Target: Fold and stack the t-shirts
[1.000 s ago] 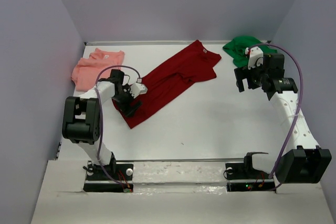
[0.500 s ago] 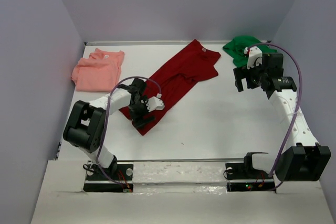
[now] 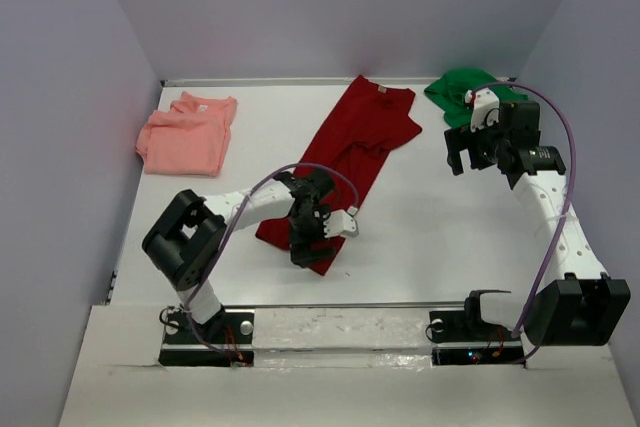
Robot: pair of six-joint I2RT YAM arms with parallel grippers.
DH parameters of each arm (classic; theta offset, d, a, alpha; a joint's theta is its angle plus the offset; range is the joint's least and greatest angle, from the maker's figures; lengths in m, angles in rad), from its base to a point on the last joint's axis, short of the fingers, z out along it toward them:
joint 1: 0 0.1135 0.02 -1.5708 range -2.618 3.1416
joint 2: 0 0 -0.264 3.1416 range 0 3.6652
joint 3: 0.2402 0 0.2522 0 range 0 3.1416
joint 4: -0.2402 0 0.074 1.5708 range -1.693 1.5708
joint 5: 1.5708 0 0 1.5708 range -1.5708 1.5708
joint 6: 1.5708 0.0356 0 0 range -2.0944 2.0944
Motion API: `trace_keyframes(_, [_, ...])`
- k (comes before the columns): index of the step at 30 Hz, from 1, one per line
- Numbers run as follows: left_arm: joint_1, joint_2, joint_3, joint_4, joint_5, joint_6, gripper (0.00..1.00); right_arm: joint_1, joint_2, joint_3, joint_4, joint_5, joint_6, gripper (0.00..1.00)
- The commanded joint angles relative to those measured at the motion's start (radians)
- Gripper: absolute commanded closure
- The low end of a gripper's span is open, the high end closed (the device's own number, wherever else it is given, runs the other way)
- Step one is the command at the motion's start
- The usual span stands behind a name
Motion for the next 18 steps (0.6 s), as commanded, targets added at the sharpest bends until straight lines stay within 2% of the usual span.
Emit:
trace_keyframes(1, [-0.08, 0.038, 0.077, -0.035, 0.051, -0.037, 0.01, -0.009, -0.009, 0.035, -0.001, -0.009, 0.005, 0.0])
trace_keyframes(7, [-0.226, 0.122, 0.137, -0.003, 0.068, -0.074, 0.01, -0.009, 0.004, 0.035, 0.002, -0.017, 0.0, 0.0])
trace_keyframes(18, [-0.408, 0.317, 0.321, 0.011, 0.12, -0.121, 0.01, -0.009, 0.034, 0.04, -0.006, -0.052, 0.005, 0.0])
